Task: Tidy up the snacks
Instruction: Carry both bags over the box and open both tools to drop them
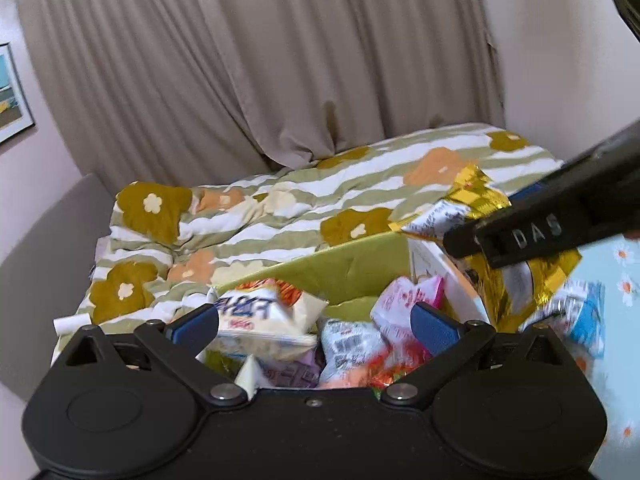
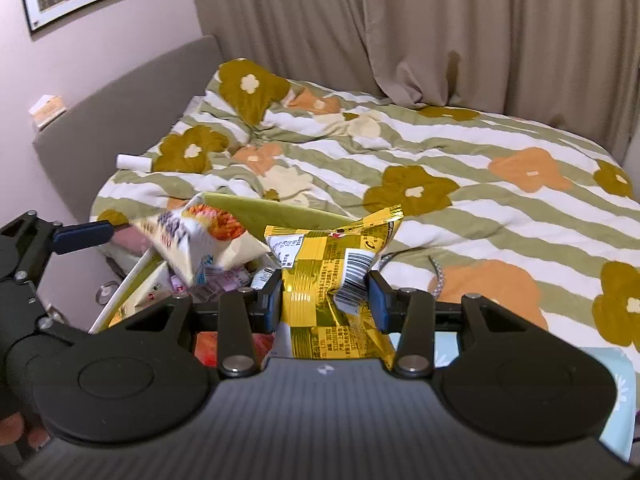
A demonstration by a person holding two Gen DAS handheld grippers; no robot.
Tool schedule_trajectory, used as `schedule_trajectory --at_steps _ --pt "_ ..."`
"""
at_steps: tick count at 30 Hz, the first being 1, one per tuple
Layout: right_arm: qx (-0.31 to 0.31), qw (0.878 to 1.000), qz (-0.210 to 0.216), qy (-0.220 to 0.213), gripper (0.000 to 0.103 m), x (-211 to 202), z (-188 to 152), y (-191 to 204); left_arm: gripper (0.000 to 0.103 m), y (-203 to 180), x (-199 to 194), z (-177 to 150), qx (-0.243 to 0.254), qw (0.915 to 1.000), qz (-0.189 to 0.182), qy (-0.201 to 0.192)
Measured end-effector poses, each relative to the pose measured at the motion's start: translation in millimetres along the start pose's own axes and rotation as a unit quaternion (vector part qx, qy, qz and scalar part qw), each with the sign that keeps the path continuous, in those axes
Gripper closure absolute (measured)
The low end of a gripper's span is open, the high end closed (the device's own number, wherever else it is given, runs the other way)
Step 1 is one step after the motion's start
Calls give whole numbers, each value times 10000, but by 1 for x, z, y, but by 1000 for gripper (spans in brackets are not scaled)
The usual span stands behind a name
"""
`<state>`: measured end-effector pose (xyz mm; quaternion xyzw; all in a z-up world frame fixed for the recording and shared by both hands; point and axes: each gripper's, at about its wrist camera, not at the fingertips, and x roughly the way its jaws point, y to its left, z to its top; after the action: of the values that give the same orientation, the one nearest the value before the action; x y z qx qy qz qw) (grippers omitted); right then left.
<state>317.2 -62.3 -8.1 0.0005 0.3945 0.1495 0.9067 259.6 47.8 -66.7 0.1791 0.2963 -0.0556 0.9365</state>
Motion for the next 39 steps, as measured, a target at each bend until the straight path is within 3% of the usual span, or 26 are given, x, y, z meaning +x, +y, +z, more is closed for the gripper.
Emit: schedule_trajectory --at_steps 9,17,19,20,21,28,39 --pt "-51 9997 -115 188 45 14 11 18 0 13 3 -10 11 9995 -244 175" --pt "-228 9987 248 388 42 45 33 30 0 34 10 -8 -375 9985 -140 385" --pt "-248 9985 311 379 31 53 33 34 0 40 13 -9 -467 9979 -77 447" --pt "-233 9986 330 341 9 55 32 35 0 42 14 -10 -527 9974 -54 492" --pt "-206 9988 356 270 0 55 31 34 0 44 15 -11 -583 9969 -46 530" --pt "-196 9990 397 13 0 42 19 33 0 46 13 -19 -650 9957 -19 663" --pt "-96 9994 212 -242 0 -8 15 33 0 50 -21 -7 -653 9970 65 401"
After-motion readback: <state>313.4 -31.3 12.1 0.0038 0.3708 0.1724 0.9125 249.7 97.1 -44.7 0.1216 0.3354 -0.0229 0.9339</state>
